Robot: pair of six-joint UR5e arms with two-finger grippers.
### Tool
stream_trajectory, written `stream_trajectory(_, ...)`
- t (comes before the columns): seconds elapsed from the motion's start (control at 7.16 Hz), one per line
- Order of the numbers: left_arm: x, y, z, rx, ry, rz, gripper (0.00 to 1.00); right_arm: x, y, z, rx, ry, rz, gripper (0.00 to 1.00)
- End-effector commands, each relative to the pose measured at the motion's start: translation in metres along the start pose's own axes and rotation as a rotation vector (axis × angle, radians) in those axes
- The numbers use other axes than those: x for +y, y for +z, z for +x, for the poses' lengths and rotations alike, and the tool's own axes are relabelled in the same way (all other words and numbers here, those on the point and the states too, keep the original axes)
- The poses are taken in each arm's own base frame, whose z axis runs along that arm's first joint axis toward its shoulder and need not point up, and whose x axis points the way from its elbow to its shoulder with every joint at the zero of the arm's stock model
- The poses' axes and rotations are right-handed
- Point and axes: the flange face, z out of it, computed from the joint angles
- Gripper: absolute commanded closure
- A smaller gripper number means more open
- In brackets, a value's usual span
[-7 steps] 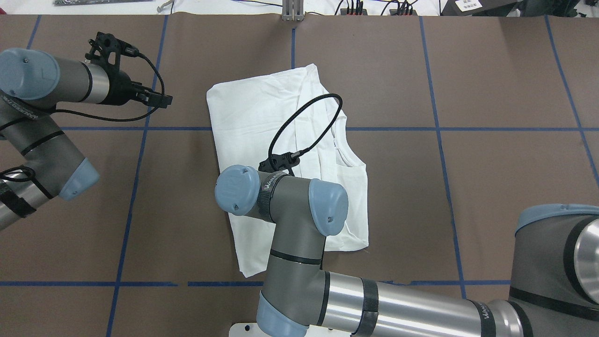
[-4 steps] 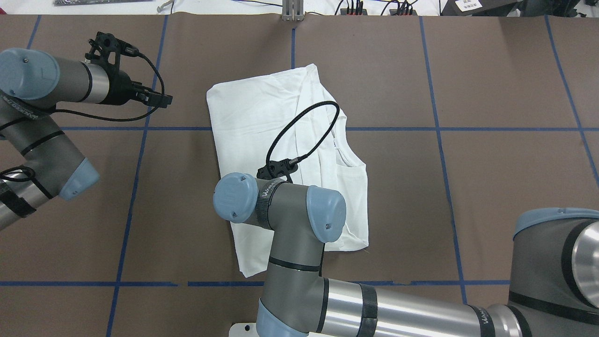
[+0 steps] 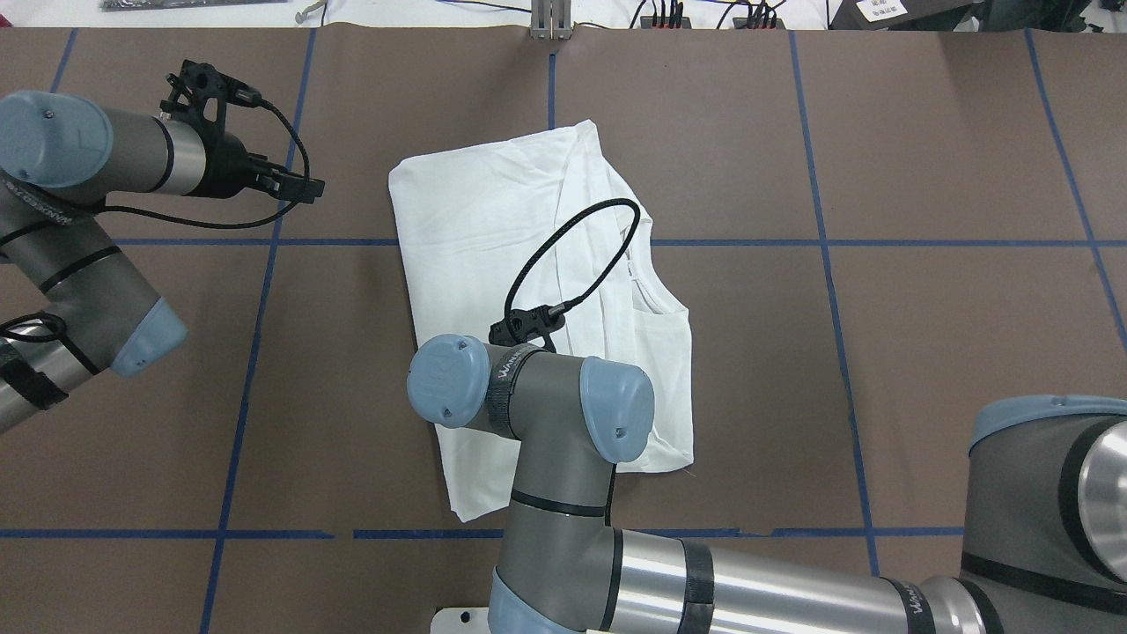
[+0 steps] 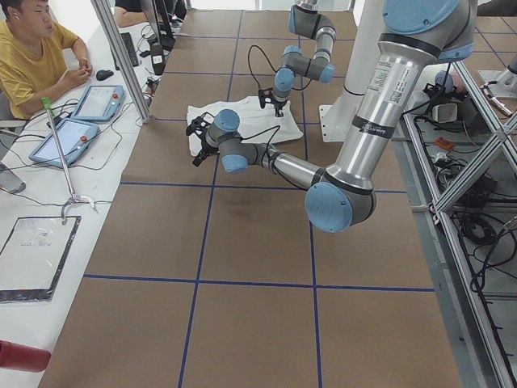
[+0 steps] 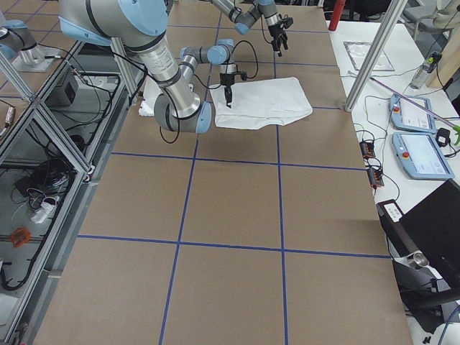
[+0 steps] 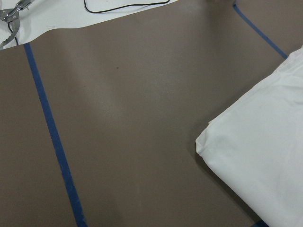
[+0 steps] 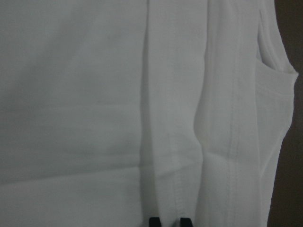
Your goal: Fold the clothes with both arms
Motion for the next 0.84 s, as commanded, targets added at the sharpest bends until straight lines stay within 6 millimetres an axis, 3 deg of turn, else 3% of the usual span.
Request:
stream_trajectory(0.0, 0.000, 0.000, 0.000, -0.001, 0.000, 0.000, 0.00, -0.006, -0.004, 0.006, 0.008, 0.003, 0.019, 1.00)
stream_trajectory(0.14, 0.001, 0.001, 0.001, 0.001, 0.000, -0.002, 0.00, -0.012, -0.013, 0.018, 0.013, 0.013, 0.022, 1.00)
stream_trajectory(0.28, 0.000, 0.001, 0.001, 0.002, 0.001, -0.001, 0.00, -0.007, -0.007, 0.042, 0.023, 0.018, 0.017, 1.00)
stream_trajectory(0.56, 0.001, 0.001, 0.002, 0.004, 0.002, -0.001, 0.00, 0.030, 0.027, 0.113, 0.046, 0.020, 0.006, 1.00)
stream_trajectory(0.7, 0.000, 0.000, 0.003, 0.005, 0.002, 0.000, 0.00, 0.036, 0.042, 0.119, 0.070, 0.028, -0.004, 0.93)
